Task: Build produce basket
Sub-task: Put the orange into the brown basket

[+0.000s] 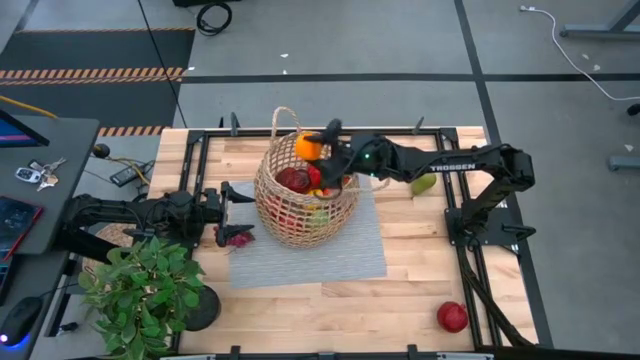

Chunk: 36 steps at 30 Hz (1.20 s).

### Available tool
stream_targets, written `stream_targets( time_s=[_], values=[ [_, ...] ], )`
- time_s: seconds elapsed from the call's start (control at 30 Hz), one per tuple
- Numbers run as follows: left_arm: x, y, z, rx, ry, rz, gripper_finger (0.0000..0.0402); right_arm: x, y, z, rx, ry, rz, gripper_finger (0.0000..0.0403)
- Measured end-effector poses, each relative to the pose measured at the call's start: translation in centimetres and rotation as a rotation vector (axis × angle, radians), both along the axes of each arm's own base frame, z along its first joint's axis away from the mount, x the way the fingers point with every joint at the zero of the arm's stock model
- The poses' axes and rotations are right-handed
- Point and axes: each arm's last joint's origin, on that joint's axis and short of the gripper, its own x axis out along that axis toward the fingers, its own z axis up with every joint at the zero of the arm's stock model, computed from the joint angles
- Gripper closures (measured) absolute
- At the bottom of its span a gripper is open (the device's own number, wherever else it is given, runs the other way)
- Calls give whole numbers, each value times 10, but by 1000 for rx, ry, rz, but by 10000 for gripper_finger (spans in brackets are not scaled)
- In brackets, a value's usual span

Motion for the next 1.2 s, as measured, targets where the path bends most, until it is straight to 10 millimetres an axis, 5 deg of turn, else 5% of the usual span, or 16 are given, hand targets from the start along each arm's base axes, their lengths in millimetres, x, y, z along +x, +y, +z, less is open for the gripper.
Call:
stream_targets(
  time_s=[0.27, 0.63, 1.03, 1.2],
  values=[
    [0, 0, 0, 0, 0, 0, 15, -5, -11, 1, 590, -406, -392, 98],
    [0, 0, 0, 0, 0, 0, 15, -4, -14, 3, 1411, -583, -215, 98],
    [0, 0, 0, 0, 0, 0, 15, -5, -19, -10, 1539, -364, -146, 98],
    [0, 0, 0, 0, 0, 0, 15, 1, -22, 0, 1461, -306, -222, 98]
  ],
)
